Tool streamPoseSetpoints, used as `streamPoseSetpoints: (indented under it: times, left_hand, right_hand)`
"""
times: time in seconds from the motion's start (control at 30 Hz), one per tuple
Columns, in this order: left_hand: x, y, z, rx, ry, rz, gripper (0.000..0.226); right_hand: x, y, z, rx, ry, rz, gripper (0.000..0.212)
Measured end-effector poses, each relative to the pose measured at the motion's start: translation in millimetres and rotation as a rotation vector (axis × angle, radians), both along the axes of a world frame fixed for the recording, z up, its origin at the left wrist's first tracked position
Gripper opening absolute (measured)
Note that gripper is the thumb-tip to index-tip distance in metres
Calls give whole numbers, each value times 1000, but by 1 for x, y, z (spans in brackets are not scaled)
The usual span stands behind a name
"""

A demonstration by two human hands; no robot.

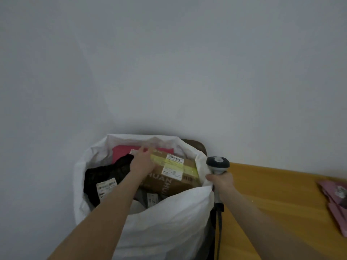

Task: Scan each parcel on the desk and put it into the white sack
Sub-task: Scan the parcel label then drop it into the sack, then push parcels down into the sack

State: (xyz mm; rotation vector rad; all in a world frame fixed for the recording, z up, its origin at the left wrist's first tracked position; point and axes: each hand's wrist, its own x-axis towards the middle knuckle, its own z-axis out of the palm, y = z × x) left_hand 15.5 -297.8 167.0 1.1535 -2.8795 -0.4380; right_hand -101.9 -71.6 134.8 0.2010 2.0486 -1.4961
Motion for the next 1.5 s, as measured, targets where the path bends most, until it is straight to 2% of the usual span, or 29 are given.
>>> streamPoseSetpoints:
  times: [0.07,0.13,0.27,0.37,0.5,0.57,0.67,0.8,0.97,1.13,1.23,1.5]
  left_hand:
    - [-25,20,-3,-114,-193,-218,67]
    - [-40,33,-14,-56,-401,-311,67]
    - [-42,35,-51,-128,-523,-333,56]
    - [-46,35,-68,-151,-499,-312,54]
    - [-66,41,-54,-72,-515,-297,55]
    - [-81,45,-43,-36,-365,-274,51]
    - [-111,69,-24,-138,-126,-332,39]
    - [-157,140,1,-119,48,-452,40]
    - [-201,249,-5,-53,-19,-643,44]
    - [-241,356,-24,-12,-97,-736,46]
    - [-270,418,-39,20,-132,-757,48]
    - [-330,563,-99,280,-210,-713,46]
  right_hand:
    - [-8,-3,0,21,16,-45,30]
    - [-13,-5,0,43,38,-63,24]
    - [-19,-4,-6,70,49,-99,16]
    - [-25,3,-12,49,50,-145,15]
    - [-25,22,-12,-52,5,-176,14]
    - [-24,33,-6,-151,-42,-215,16]
    - [-27,58,2,-232,-49,-281,18]
    - [-36,111,11,-251,-22,-392,18]
    - [-56,196,12,-171,24,-520,19]
    - [-87,297,-1,-79,24,-649,12]
    - [-111,358,-15,-50,-1,-682,11]
    - [-186,492,-51,-1,-47,-724,11]
